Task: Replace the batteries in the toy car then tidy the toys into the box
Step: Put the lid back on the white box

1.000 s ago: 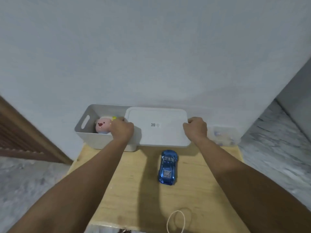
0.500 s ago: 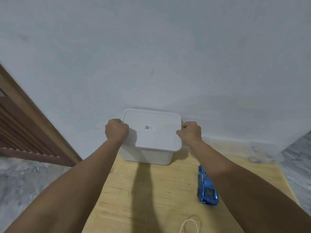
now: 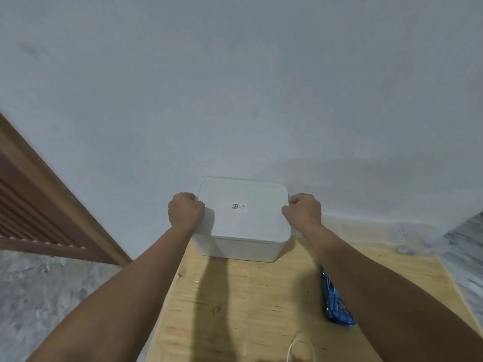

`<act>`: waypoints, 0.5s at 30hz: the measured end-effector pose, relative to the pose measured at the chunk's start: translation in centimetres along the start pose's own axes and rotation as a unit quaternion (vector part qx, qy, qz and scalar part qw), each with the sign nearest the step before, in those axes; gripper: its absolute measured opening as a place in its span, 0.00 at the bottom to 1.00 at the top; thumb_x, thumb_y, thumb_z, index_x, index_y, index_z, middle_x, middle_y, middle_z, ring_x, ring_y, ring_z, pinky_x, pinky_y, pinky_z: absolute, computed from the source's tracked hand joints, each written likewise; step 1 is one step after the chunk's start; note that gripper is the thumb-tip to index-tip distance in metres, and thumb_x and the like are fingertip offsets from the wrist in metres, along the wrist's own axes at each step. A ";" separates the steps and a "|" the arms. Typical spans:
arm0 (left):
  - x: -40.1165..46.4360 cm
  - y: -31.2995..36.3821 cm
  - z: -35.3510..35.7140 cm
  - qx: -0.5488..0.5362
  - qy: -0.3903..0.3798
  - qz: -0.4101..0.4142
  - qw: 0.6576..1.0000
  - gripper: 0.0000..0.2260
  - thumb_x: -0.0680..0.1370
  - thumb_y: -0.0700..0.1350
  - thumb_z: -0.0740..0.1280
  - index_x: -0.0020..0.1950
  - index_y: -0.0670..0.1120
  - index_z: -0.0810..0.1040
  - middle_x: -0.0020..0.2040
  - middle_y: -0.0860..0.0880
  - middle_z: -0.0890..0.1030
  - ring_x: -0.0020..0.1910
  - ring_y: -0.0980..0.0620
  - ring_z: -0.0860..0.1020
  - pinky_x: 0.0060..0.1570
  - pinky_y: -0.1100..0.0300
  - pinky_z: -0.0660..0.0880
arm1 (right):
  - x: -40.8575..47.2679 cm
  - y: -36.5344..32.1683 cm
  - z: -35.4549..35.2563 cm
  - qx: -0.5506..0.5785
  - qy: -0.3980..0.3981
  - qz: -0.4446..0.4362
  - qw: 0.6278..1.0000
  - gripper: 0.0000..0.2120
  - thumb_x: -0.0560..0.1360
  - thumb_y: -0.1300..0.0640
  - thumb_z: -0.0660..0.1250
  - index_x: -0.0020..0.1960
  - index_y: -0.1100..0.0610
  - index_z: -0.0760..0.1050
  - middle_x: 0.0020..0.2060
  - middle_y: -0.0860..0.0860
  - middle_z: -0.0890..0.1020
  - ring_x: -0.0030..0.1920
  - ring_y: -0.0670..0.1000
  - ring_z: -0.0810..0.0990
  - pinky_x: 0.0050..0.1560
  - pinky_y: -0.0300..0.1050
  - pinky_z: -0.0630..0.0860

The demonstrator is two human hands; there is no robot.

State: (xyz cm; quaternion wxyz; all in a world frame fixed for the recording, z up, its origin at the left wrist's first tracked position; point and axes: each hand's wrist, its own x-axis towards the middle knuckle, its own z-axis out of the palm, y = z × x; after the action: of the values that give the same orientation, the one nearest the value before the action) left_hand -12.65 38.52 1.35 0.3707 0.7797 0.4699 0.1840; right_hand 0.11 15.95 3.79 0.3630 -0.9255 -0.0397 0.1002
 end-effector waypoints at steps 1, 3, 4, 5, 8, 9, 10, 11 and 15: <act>0.1 -0.2 0.1 -0.004 -0.001 -0.001 1.000 0.08 0.69 0.33 0.63 0.35 0.46 0.71 0.35 0.47 0.67 0.36 0.49 0.64 0.38 0.58 0.62 | 0.0 0.0 0.1 0.006 0.001 0.006 1.000 0.07 0.66 0.64 0.65 0.36 0.52 0.75 0.35 0.49 0.76 0.39 0.54 0.74 0.38 0.40 0.70; 0.4 -0.4 0.3 -0.008 -0.003 0.001 1.000 0.08 0.68 0.33 0.62 0.34 0.46 0.71 0.34 0.46 0.66 0.35 0.49 0.64 0.37 0.57 0.62 | 0.1 0.1 0.3 0.014 0.003 0.020 1.000 0.11 0.69 0.64 0.66 0.48 0.55 0.81 0.45 0.51 0.82 0.48 0.55 0.80 0.48 0.43 0.76; 0.4 -0.4 0.2 -0.010 -0.007 0.004 1.000 0.08 0.68 0.34 0.62 0.35 0.46 0.72 0.35 0.46 0.67 0.35 0.48 0.65 0.37 0.57 0.62 | 0.1 0.2 0.4 0.015 0.003 0.023 1.000 0.12 0.70 0.63 0.66 0.52 0.56 0.80 0.48 0.51 0.82 0.50 0.55 0.80 0.50 0.44 0.77; 0.5 -0.5 0.3 -0.009 -0.013 0.012 1.000 0.07 0.68 0.35 0.61 0.36 0.47 0.73 0.36 0.46 0.68 0.36 0.47 0.65 0.37 0.57 0.63 | 0.0 0.2 0.6 0.007 0.005 0.016 1.000 0.13 0.70 0.63 0.65 0.53 0.57 0.80 0.49 0.52 0.83 0.50 0.55 0.80 0.51 0.45 0.77; 0.5 -0.4 0.5 0.053 -0.027 0.066 0.996 0.08 0.73 0.41 0.62 0.48 0.43 0.80 0.45 0.44 0.75 0.44 0.42 0.72 0.42 0.56 0.69 | -0.3 0.0 1.2 -0.065 0.006 -0.044 0.997 0.19 0.73 0.64 0.61 0.63 0.59 0.75 0.60 0.55 0.78 0.58 0.56 0.76 0.56 0.46 0.74; 0.5 -0.4 0.6 0.089 -0.028 0.105 0.990 0.11 0.75 0.43 0.63 0.54 0.41 0.79 0.52 0.43 0.76 0.51 0.41 0.74 0.46 0.54 0.70 | -0.5 -0.1 1.4 -0.090 0.001 -0.071 0.993 0.22 0.75 0.65 0.60 0.68 0.59 0.71 0.65 0.55 0.74 0.64 0.56 0.73 0.61 0.47 0.71; 0.6 -0.6 0.8 0.130 -0.028 0.158 0.978 0.14 0.76 0.45 0.62 0.57 0.41 0.78 0.56 0.43 0.76 0.56 0.40 0.74 0.51 0.52 0.71 | -0.7 -0.2 1.6 -0.116 -0.003 -0.098 0.988 0.23 0.76 0.65 0.58 0.71 0.60 0.67 0.69 0.55 0.70 0.68 0.56 0.68 0.65 0.48 0.68; 0.7 -0.8 1.2 0.173 -0.034 0.218 0.960 0.15 0.77 0.48 0.59 0.57 0.41 0.76 0.58 0.43 0.75 0.59 0.40 0.73 0.54 0.50 0.70 | -0.9 -0.4 2.0 -0.141 -0.006 -0.125 0.982 0.23 0.78 0.64 0.58 0.73 0.61 0.63 0.72 0.55 0.67 0.71 0.57 0.64 0.67 0.49 0.65; 1.1 -1.1 2.1 0.271 -0.121 0.286 0.911 0.22 0.79 0.52 0.51 0.68 0.41 0.64 0.74 0.42 0.62 0.75 0.42 0.57 0.71 0.42 0.57 | -0.8 -0.5 3.7 -0.211 -0.029 -0.182 0.960 0.28 0.81 0.51 0.56 0.77 0.62 0.53 0.77 0.56 0.55 0.77 0.57 0.51 0.75 0.51 0.54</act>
State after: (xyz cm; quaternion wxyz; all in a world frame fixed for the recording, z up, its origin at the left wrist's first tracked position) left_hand -11.47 38.93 -0.90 0.1311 0.9675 0.2101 0.0517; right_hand -1.49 18.65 1.62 0.1704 -0.9550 -0.2380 0.0482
